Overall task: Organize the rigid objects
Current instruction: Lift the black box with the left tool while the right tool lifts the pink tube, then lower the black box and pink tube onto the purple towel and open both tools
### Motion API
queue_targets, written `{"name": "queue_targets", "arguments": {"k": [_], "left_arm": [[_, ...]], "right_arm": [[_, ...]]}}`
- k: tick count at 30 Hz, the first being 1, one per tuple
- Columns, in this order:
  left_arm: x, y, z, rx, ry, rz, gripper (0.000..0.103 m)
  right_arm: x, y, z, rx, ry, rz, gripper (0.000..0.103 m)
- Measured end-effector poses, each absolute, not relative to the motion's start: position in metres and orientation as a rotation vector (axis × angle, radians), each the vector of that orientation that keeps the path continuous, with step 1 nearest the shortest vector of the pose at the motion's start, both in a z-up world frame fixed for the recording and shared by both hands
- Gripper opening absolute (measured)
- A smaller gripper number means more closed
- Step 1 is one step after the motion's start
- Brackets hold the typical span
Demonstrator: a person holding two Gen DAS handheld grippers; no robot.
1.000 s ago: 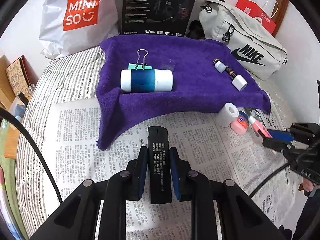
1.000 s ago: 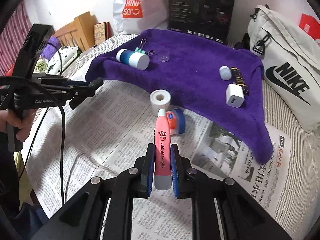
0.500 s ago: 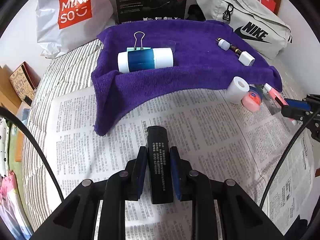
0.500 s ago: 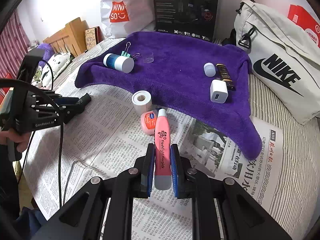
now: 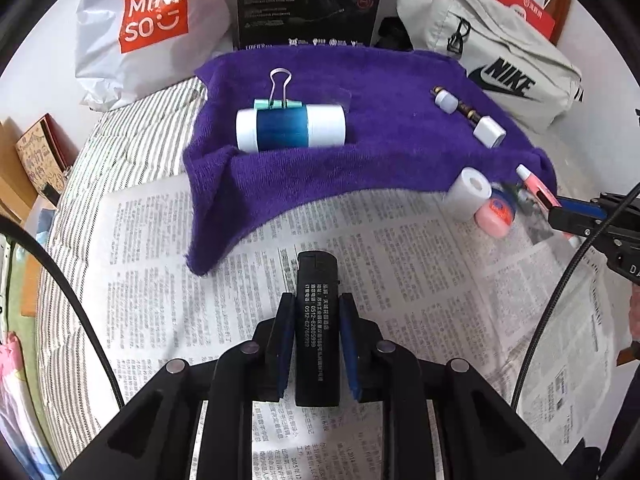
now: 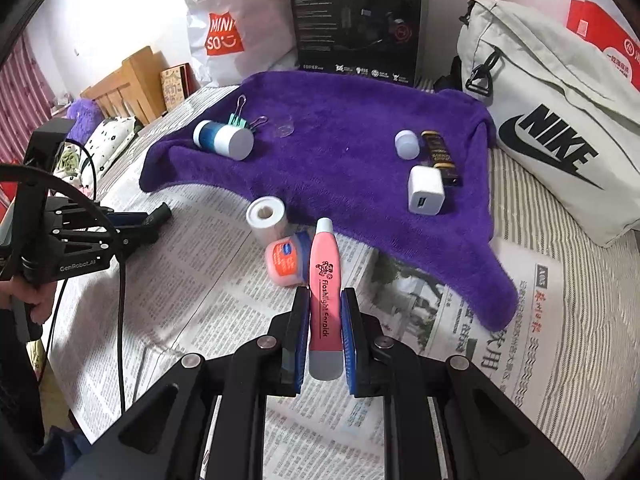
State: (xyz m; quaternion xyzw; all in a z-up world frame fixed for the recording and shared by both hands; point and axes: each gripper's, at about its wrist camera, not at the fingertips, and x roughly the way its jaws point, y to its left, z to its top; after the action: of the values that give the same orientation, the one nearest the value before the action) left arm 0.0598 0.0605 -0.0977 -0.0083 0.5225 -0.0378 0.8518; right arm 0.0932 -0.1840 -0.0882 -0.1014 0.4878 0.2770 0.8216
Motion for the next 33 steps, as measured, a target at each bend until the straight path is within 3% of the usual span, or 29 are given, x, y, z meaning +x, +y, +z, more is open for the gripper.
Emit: {"name": "queue_targets", "arguments": {"k": [13,33], "left_arm": [[0.089,0.06,-0.06,-0.038,1.033,-0.129,0.021],[0.145,0.052,-0.053,-0.063,1.013,-0.195,0.021]], "right_arm": [[0.122,-0.184,-0.071,-0.187,1.013,0.56,0.015],[0.167,-0.173,-0.077,-0.194,1.037,0.525,0.015]]}}
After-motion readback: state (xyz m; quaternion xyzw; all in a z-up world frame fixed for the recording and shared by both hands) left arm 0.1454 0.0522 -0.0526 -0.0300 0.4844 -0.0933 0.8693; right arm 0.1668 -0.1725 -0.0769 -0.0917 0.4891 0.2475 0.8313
